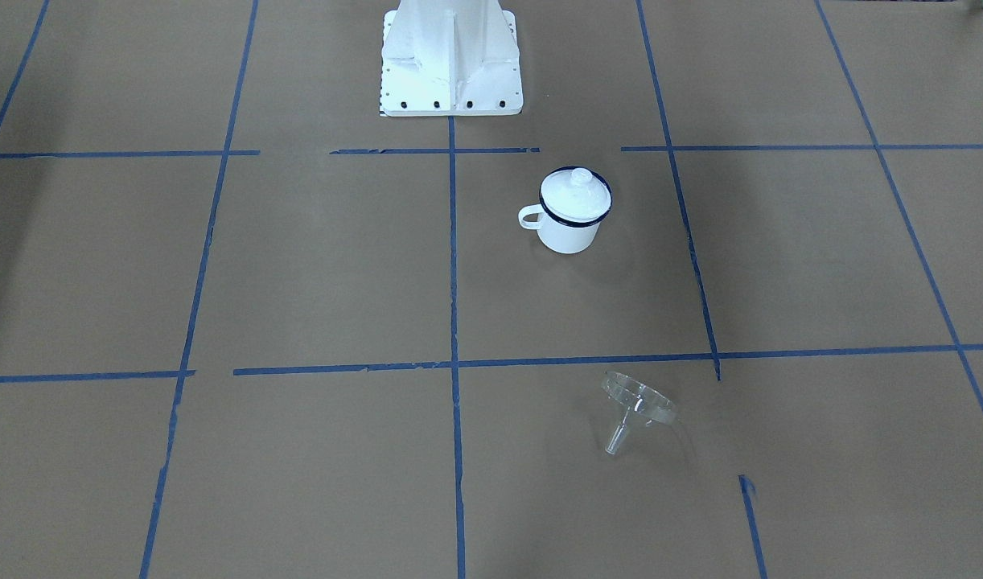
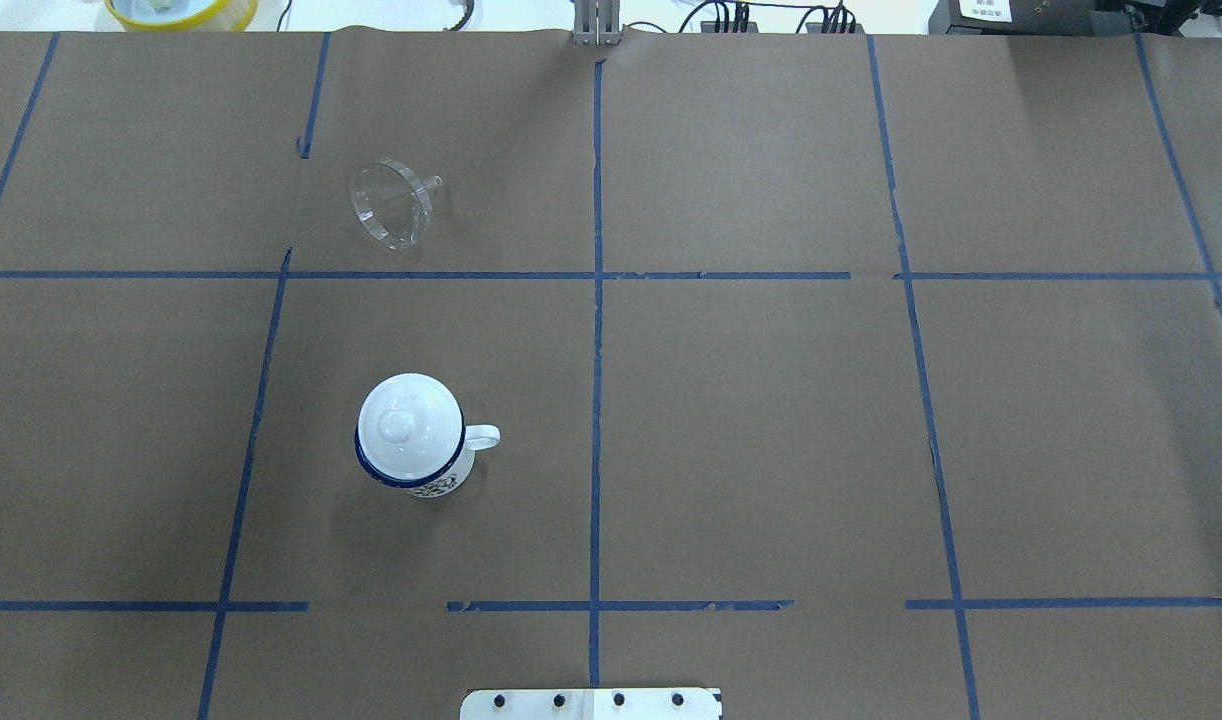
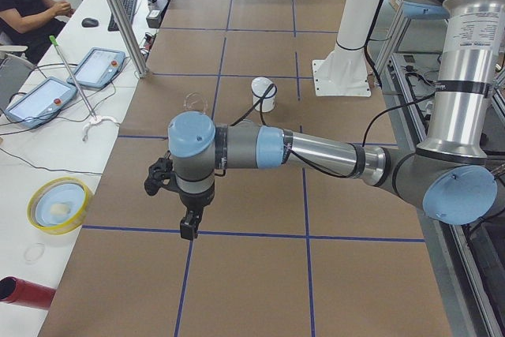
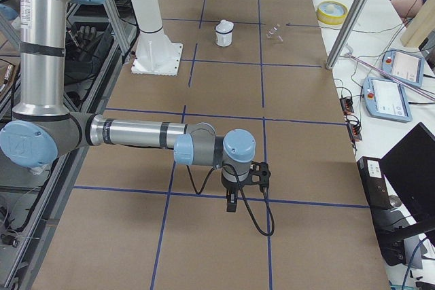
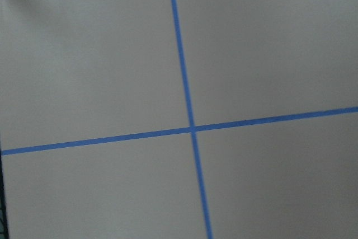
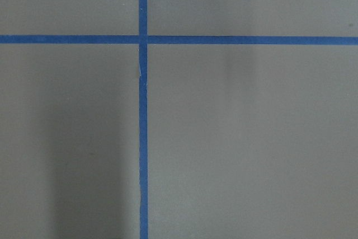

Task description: Remove funnel from cup

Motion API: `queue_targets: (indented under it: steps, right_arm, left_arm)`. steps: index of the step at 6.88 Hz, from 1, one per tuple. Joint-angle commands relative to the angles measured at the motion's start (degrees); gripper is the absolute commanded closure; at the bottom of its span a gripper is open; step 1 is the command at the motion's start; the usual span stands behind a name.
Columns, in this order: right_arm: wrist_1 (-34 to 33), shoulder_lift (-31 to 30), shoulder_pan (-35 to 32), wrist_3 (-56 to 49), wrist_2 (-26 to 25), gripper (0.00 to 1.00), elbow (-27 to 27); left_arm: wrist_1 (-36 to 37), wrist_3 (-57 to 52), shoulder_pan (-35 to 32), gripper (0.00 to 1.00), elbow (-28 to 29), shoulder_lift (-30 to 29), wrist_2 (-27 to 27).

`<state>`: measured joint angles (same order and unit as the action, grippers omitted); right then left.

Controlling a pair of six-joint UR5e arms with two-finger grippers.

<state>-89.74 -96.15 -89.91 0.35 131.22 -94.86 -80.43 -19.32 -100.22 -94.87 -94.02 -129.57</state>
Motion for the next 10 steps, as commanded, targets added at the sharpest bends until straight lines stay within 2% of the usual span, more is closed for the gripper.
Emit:
queue_targets:
  steps: [1, 2, 3, 10]
  right_arm:
    - [0.0, 0.0, 0.0, 0.0, 0.0, 0.00, 0.0]
    - [0.0, 0.0, 0.0, 0.0, 0.0, 0.00, 0.0]
    - [0.0, 0.0, 0.0, 0.0, 0.0, 0.00, 0.0]
    - [0.0, 0.0, 0.0, 0.0, 0.0, 0.00, 0.0]
  left_arm:
    - [-1.8, -0.8, -0.4, 0.00, 2.2, 1.1, -0.1]
    - [-2.0, 1.6, -0.3, 0.00, 2.8, 2.4, -4.7]
    - [-2.1, 2.3, -0.2, 0.00, 2.6, 3.0, -6.5]
    - [-2.1, 2.2, 0.1, 0.00, 0.7, 4.7, -6.6]
